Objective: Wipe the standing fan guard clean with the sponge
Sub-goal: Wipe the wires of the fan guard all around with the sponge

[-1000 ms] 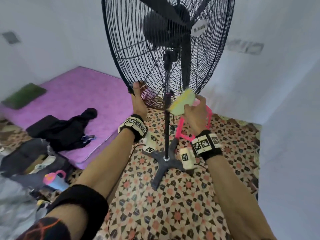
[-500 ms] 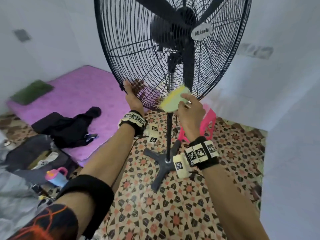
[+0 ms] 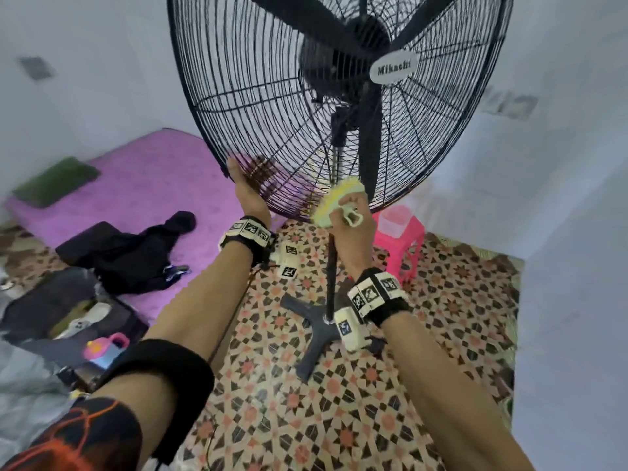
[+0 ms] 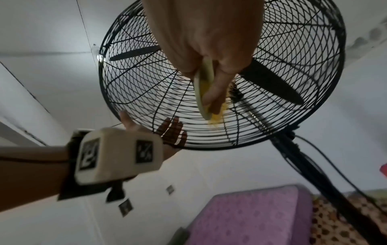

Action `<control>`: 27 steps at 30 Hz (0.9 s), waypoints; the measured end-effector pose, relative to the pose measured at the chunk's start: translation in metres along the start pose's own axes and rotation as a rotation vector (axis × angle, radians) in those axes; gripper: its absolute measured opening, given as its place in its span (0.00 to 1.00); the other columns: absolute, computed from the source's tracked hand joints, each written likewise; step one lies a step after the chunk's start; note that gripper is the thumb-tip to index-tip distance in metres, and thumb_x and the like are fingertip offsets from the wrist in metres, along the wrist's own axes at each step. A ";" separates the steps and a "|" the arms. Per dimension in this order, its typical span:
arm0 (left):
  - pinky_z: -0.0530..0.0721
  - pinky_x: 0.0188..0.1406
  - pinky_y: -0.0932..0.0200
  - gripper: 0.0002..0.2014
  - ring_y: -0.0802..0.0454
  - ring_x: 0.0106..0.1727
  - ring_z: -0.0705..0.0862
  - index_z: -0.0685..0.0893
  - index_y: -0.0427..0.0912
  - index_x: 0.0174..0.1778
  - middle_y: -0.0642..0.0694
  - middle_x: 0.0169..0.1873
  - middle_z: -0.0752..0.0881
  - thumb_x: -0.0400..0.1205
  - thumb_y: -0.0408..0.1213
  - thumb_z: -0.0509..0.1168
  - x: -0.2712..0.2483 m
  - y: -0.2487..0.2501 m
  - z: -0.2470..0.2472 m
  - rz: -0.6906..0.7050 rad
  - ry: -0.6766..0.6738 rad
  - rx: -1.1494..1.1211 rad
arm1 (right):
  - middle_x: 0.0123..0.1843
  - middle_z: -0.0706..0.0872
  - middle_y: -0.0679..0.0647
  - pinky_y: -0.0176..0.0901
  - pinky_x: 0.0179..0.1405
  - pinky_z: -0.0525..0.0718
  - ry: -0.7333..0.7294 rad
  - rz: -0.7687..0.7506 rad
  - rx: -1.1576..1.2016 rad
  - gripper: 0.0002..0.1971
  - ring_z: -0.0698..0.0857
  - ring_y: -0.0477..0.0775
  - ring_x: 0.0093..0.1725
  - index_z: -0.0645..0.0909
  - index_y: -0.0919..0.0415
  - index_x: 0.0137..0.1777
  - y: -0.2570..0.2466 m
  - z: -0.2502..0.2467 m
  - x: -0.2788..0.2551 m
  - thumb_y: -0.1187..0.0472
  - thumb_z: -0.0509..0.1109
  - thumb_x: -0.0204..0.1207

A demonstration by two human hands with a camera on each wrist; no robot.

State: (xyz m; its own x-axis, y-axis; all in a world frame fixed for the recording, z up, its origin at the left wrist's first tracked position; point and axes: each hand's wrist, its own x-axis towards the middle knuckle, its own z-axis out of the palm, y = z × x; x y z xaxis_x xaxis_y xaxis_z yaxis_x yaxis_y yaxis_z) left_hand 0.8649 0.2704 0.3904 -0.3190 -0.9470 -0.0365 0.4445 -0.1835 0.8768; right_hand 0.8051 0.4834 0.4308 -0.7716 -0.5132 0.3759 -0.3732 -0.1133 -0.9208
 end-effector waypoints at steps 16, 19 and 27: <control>0.50 0.90 0.35 0.70 0.47 0.91 0.56 0.50 0.54 0.93 0.47 0.91 0.58 0.58 0.93 0.54 -0.034 0.016 0.012 -0.015 -0.070 0.075 | 0.39 0.85 0.39 0.25 0.28 0.71 -0.227 -0.271 -0.021 0.06 0.79 0.35 0.28 0.86 0.66 0.53 0.002 -0.004 -0.020 0.71 0.68 0.84; 0.49 0.89 0.35 0.73 0.46 0.91 0.56 0.52 0.54 0.93 0.47 0.91 0.58 0.54 0.94 0.54 -0.038 0.022 0.013 -0.035 -0.083 0.065 | 0.35 0.85 0.42 0.26 0.30 0.71 -0.298 -0.329 -0.077 0.05 0.78 0.36 0.28 0.87 0.66 0.50 0.003 0.010 -0.026 0.71 0.68 0.83; 0.48 0.89 0.37 0.65 0.45 0.92 0.52 0.44 0.51 0.93 0.45 0.92 0.51 0.65 0.88 0.49 -0.078 0.050 0.031 -0.016 -0.058 0.037 | 0.43 0.88 0.45 0.28 0.34 0.75 -0.223 -0.136 -0.062 0.05 0.82 0.38 0.34 0.85 0.61 0.51 0.014 -0.014 -0.027 0.69 0.68 0.84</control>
State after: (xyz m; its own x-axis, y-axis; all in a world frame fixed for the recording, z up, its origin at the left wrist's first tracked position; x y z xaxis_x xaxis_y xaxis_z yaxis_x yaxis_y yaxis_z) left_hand 0.8864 0.3432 0.4519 -0.3740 -0.9271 -0.0240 0.4081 -0.1878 0.8934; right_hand 0.8133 0.5074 0.4095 -0.5820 -0.6727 0.4568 -0.5014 -0.1454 -0.8529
